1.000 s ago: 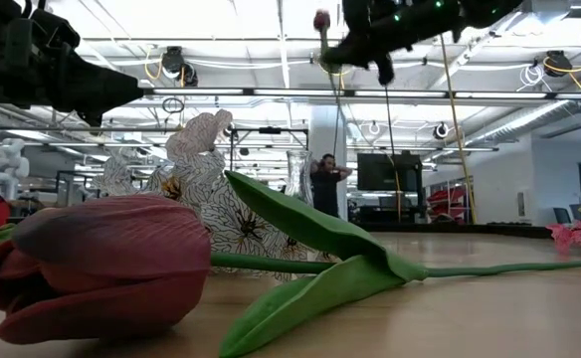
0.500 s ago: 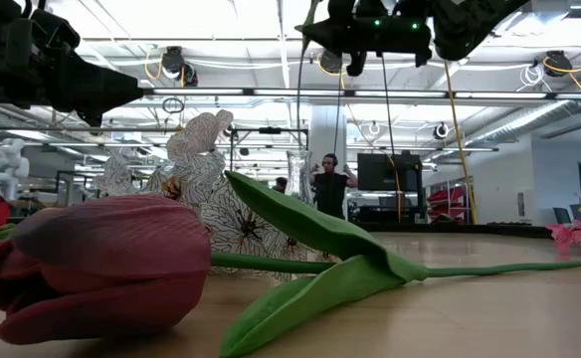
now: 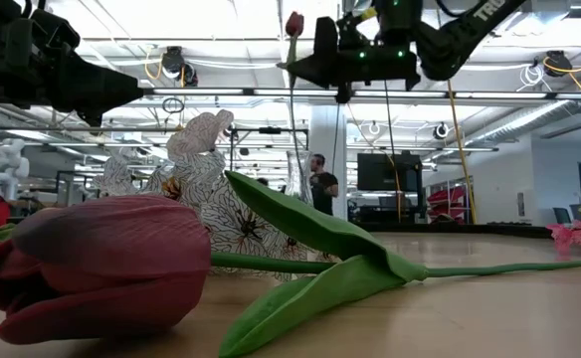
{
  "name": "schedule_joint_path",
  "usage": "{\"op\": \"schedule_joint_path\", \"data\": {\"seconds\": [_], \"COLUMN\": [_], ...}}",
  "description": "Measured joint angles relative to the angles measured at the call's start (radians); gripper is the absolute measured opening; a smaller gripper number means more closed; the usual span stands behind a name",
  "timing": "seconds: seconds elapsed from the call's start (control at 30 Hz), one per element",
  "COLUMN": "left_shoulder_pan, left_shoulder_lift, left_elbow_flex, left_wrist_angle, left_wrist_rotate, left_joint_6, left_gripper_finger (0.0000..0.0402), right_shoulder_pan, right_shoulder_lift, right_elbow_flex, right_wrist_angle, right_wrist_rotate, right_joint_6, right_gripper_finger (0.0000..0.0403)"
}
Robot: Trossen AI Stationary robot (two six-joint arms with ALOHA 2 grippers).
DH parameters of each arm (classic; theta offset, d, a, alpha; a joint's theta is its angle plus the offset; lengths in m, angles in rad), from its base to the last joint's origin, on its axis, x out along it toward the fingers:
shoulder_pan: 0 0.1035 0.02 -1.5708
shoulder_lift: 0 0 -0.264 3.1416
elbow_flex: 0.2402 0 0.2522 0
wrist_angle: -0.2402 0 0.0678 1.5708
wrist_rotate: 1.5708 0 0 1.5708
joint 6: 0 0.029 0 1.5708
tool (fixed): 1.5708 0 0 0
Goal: Sort flowers into vase by color
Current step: Put the right dark red flower into the transparent vase
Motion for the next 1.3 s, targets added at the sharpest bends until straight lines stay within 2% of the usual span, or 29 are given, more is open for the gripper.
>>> {"op": "schedule_joint_path", "data": {"seconds": [0.27,0.4,0.57,0.63,0.97,1.3], "left_shoulder_pan": [0.000,0.000,0.000,0.000,0.000,0.000], "left_shoulder_lift": [0.000,0.000,0.000,0.000,0.000,0.000], "left_elbow_flex": [0.000,0.000,0.000,0.000,0.000,0.000], "left_wrist_angle": [0.000,0.000,0.000,0.000,0.000,0.000], "left_wrist_rotate": [0.000,0.000,0.000,0.000,0.000,0.000], "left_joint_6": [0.000,0.000,0.000,0.000,0.000,0.000], "left_gripper_finger": [0.0148,0.0148,0.0148,0.0148,0.0148,0.0148], "right_shoulder_pan": [-0.007,-0.011,-0.018,-0.017,-0.013,-0.013], "right_shoulder_lift": [0.065,0.061,0.052,0.052,0.051,0.052], "right_elbow_flex": [-0.006,-0.061,-0.169,-0.186,-0.186,-0.186], "right_wrist_angle": [0.052,0.082,0.266,0.290,0.149,0.137], "right_wrist_rotate": [-0.006,-0.005,0.001,0.001,0.000,0.000], "right_joint_6": [0.026,0.046,0.082,0.083,0.130,0.149], "right_gripper_finger": [0.0002,0.0002,0.0002,0.0002,0.0022,0.0033]}}
